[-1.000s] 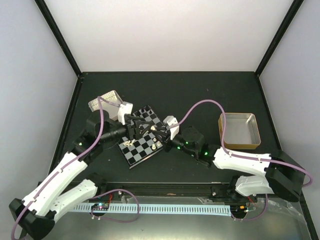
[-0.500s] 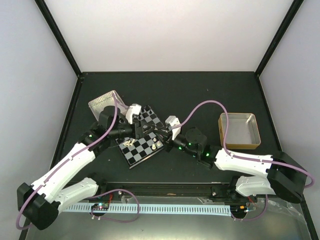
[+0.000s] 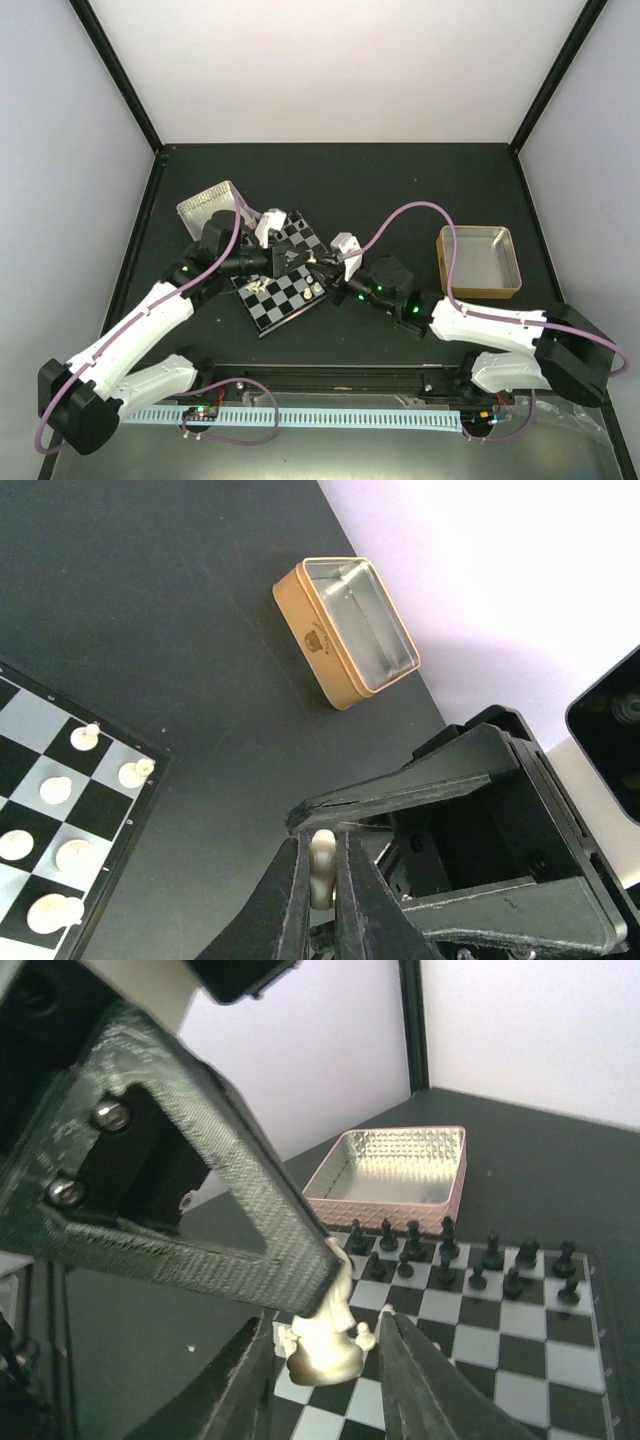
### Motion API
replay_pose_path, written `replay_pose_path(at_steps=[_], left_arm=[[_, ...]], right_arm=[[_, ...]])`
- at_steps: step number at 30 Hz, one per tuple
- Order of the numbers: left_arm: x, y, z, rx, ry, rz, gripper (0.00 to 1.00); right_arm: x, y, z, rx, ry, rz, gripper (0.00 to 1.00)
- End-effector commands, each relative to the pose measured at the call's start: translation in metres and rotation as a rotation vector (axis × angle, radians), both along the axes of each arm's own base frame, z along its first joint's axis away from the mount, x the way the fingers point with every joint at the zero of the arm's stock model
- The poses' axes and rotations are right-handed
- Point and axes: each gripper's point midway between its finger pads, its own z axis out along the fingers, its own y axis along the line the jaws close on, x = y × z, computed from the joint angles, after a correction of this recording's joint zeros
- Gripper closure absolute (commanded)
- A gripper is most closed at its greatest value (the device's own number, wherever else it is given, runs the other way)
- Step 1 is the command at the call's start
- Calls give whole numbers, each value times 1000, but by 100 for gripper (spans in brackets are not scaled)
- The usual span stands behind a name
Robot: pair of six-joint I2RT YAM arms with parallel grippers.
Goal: Set up the chess pieces on the board
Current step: Place the chess piece on the chessboard.
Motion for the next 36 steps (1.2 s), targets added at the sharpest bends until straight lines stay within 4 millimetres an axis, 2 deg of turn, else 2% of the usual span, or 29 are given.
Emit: replay_pose_path(at_steps=[1,3,5,10,13,18,23,28,36], left_arm=[[11,9,17,29,-101,52,98],[16,19,12,82,-126,106,98],[23,30,8,138,-152,167,98],[32,51,-5,250,-183,260,99],[33,50,-12,280,-194,257,99],[31,30,-28,320,-210,222,98],[27,2,-45,371,-237,170,98],[21,-25,-66,450,-272,105,98],[33,-52,-100,598,-255,62,99]], right_arm=[[12,-7,9,9,28,-82,57],[14,-11,4,4,56,-109,41],[15,-17,0,15,77,-135,33],[23,-41,-6,25,157,-267,29],[40,-71,-17,17,239,-471,29],[58,-124,-42,-26,385,-800,29],[65,-152,-72,-14,522,-890,29],[65,-164,-90,3,587,-914,29],[67,-165,-107,1,663,-899,29]])
